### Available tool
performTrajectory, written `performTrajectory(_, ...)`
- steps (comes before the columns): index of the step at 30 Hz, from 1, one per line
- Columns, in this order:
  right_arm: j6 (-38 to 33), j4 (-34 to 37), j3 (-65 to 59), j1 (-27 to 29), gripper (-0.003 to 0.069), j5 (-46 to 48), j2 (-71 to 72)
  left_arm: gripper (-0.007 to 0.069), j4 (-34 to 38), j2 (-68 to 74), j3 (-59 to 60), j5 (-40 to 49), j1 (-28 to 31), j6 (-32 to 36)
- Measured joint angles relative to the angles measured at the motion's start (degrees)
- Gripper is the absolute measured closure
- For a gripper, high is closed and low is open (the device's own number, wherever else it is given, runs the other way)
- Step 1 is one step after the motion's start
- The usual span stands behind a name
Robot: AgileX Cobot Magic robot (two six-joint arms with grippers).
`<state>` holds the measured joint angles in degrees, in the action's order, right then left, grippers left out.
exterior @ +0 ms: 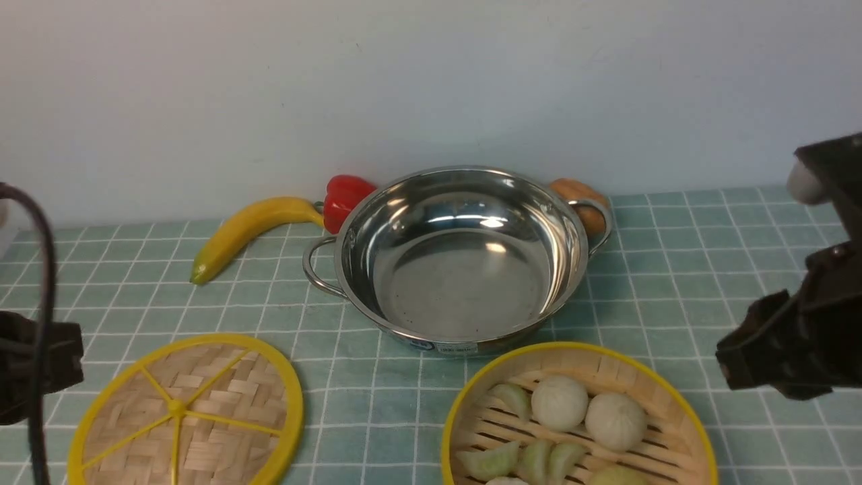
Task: Place the steamer in the pot on the blue tablecloth, and put the lid on the steamer.
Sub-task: 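Reach for and grasp the rim of the bamboo steamer holding the buns with the right gripper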
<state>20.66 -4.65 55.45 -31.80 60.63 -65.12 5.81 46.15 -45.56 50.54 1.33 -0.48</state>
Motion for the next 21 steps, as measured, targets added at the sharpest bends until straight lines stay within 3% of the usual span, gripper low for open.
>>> performTrajectory(8, -0.1, -2.9, 0.0, 0.1, 0.0419, 2.9, -4.4, 0.0382, -8.5, 14.8, -1.2, 9.8, 0.0, 0.0)
performTrajectory(21, -0.2, -4.2, -5.6, 0.1, 0.0419, -5.7, -15.6, 0.0382, -9.0, 18.4, -1.2, 9.3, 0.0, 0.0)
